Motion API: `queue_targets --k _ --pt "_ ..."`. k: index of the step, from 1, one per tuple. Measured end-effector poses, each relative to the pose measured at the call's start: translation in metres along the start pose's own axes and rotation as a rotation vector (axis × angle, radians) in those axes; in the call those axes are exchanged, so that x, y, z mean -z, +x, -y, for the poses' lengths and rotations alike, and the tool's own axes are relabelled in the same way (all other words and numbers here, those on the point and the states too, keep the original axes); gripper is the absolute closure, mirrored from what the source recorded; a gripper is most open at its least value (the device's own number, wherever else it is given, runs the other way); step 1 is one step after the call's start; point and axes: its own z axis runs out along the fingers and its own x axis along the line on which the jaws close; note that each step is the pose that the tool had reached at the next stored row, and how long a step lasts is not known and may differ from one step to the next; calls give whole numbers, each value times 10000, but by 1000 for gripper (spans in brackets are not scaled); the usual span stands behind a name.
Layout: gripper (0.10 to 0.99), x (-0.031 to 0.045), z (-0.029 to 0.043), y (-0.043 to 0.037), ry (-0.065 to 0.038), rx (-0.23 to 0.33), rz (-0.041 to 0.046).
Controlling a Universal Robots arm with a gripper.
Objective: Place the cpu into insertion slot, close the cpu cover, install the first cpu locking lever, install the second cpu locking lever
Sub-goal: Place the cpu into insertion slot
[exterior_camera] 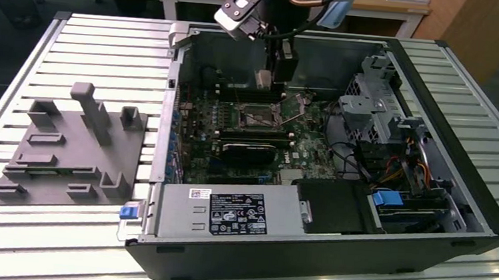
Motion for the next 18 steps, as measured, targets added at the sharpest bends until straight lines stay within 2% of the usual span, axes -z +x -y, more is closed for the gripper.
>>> queue_targets --k 13,18 --pt "545 -80 5 1 39 9 -2" --pt "545 -121 5 49 37 -120 7"
